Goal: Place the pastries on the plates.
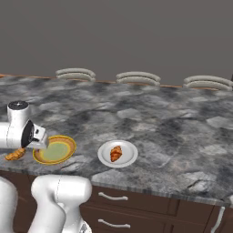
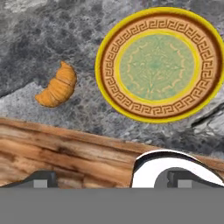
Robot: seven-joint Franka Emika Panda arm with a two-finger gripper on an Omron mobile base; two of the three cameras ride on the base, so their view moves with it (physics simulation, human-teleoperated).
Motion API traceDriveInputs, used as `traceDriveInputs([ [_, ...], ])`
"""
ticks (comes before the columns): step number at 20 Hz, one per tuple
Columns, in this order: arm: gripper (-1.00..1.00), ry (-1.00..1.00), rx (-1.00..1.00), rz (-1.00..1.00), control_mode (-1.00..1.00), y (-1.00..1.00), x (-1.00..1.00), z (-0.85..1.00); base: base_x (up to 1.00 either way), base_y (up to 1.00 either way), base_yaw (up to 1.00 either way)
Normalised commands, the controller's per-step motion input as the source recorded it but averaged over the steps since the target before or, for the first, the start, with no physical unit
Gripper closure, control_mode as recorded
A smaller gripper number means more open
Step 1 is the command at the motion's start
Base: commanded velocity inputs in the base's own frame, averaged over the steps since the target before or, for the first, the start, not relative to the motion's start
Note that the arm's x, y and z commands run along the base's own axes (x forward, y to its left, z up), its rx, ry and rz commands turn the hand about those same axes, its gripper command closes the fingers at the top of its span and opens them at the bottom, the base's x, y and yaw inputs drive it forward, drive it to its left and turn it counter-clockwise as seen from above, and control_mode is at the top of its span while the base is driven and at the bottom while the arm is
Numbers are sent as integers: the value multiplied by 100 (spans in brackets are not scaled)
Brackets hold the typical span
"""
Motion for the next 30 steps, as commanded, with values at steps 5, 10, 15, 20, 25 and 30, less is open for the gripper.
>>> traceDriveInputs([
  [5,-100,-13,0,-19,-100,100,0,6,0,0,0],
  [10,-100,-5,0,-27,-100,100,61,-9,0,0,0],
  [15,-100,9,0,-19,-100,79,86,-11,0,0,0],
  [20,-100,7,0,0,-100,1,5,-15,0,0,0],
  [25,-100,19,0,0,-100,-8,0,-42,0,0,0],
  [30,-100,12,0,0,-100,-5,0,-23,0,0,0],
])
